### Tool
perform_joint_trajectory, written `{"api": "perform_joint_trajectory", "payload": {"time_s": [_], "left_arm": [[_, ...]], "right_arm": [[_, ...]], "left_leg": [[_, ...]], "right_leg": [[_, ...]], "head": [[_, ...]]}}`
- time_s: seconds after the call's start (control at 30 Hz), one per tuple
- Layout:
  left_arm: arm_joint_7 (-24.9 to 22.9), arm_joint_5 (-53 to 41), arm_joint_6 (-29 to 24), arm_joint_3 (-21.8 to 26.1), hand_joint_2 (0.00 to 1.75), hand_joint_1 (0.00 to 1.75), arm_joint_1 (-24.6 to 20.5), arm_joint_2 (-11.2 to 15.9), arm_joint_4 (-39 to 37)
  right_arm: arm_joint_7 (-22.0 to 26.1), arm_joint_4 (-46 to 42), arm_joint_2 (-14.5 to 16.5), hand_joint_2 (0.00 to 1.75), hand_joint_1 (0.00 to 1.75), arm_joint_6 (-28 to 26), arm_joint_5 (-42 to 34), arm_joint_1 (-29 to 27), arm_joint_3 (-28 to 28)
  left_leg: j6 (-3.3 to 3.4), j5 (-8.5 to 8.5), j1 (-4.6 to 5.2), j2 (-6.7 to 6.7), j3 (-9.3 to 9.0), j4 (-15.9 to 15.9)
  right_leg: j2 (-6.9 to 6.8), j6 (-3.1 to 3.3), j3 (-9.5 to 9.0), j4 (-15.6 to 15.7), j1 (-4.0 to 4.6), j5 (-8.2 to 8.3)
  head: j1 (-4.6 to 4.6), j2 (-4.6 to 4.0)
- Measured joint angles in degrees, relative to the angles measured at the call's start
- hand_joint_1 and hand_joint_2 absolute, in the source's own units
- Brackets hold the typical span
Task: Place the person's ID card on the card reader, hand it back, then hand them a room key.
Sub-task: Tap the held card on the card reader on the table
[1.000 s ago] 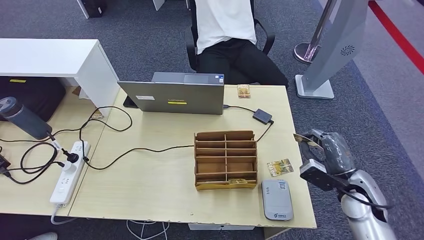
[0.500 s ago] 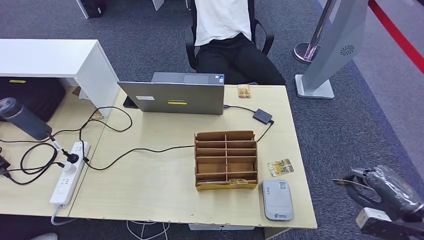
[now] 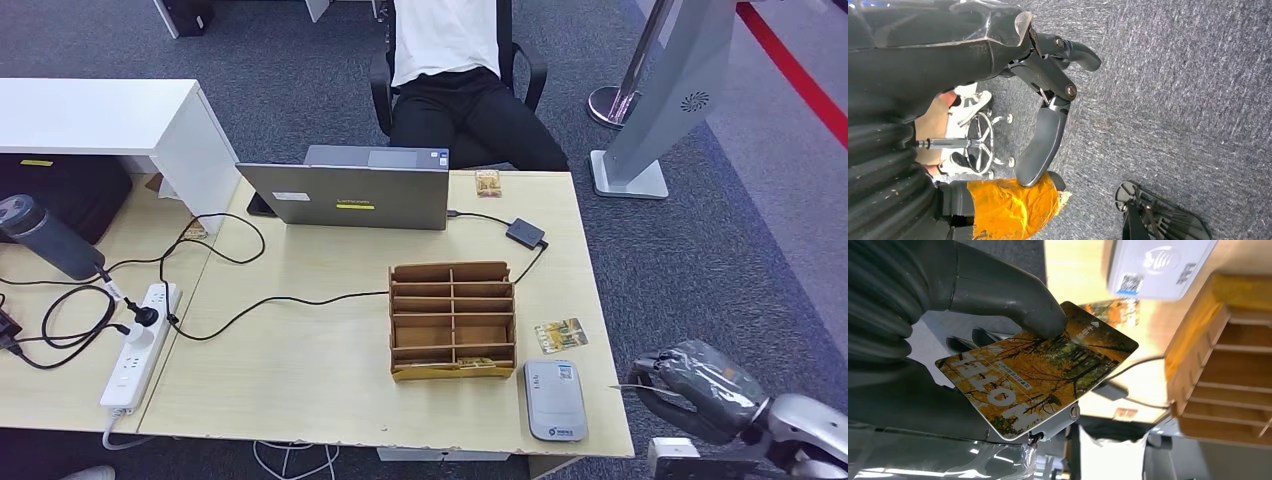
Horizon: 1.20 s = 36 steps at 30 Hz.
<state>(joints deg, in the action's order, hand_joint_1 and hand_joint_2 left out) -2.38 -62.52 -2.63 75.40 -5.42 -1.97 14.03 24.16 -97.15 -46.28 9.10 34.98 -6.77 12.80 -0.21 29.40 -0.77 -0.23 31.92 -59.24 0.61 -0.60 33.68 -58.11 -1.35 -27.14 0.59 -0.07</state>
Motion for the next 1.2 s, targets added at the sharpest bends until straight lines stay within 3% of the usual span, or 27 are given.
{"api": "perform_joint_trajectory", "payload": {"time_s": [0.27, 0.5, 0.63, 1.2], "left_arm": [[0.0, -0.9, 0.1, 0.0, 1.75, 0.0, -0.1, 0.0, 0.0], [0.0, -1.2, 0.2, -0.1, 1.75, 0.0, -0.1, 0.0, 0.0], [0.0, -1.5, 0.2, -0.3, 1.75, 0.0, -0.1, 0.0, 0.0], [0.0, -1.6, 0.2, -0.6, 1.75, 0.0, -0.1, 0.1, 0.0]], "right_arm": [[-0.6, 7.5, 2.5, 1.75, 1.75, -2.7, 1.6, 7.3, 12.5], [-1.0, 9.3, 3.3, 1.75, 1.75, -2.9, 1.8, 9.2, 15.3], [-1.3, 13.4, 5.4, 1.75, 1.75, -3.0, 2.2, 12.6, 19.9], [-2.4, 16.6, 6.0, 1.75, 1.75, -5.5, 0.9, 13.8, 23.2]], "left_leg": [[0.0, 0.0, 0.0, -0.01, 0.01, 0.0], [0.0, 0.0, 0.0, 0.0, 0.0, 0.0], [0.0, 0.0, 0.0, -0.02, 0.01, 0.0], [0.0, 0.0, 0.01, -0.02, 0.0, 0.0]], "right_leg": [[-0.01, 0.0, -0.01, 0.0, -0.01, 0.0], [-0.01, 0.0, -0.01, 0.0, -0.01, 0.0], [-0.02, 0.0, -0.01, 0.0, -0.01, 0.0], [-0.03, -0.01, -0.01, 0.0, -0.01, -0.01]], "head": [[0.0, 0.0], [0.0, 0.0], [-0.01, 0.0], [-0.02, 0.0]]}}
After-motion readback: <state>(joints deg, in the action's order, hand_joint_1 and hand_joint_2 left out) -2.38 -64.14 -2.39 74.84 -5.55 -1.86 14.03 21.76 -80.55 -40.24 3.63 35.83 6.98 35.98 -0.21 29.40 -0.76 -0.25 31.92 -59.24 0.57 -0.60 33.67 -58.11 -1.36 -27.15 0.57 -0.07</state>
